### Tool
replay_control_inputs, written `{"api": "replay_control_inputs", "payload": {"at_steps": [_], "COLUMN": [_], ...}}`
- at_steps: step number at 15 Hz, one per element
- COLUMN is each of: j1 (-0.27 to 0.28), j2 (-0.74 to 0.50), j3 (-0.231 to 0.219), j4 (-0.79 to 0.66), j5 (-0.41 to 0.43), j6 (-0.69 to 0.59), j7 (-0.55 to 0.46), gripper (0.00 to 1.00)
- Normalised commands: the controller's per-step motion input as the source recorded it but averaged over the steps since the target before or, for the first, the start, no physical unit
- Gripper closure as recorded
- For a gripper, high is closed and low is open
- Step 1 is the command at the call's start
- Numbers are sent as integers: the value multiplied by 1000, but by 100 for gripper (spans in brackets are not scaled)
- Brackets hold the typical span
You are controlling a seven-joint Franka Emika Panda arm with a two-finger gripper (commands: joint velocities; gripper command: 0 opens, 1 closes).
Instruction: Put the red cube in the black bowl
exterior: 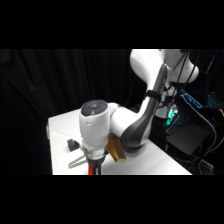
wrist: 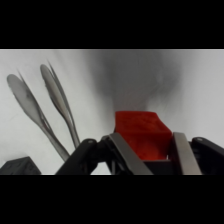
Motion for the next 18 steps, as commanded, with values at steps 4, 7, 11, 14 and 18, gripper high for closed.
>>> {"api": "replay_control_inputs", "payload": {"at_steps": [4,7,11,14,18], "j1": [-35,-78,-130,-183,-216], "j2": [-620,-610,-577,-541,-511], "j3": [54,89,122,139,143], "j4": [-465,-526,-570,-582,-568], "j5": [-110,-154,-163,-149,-116], "j6": [-164,-99,-18,39,89], "j7": [-88,-62,-35,-17,-21], "gripper": [75,75,75,75,75]}}
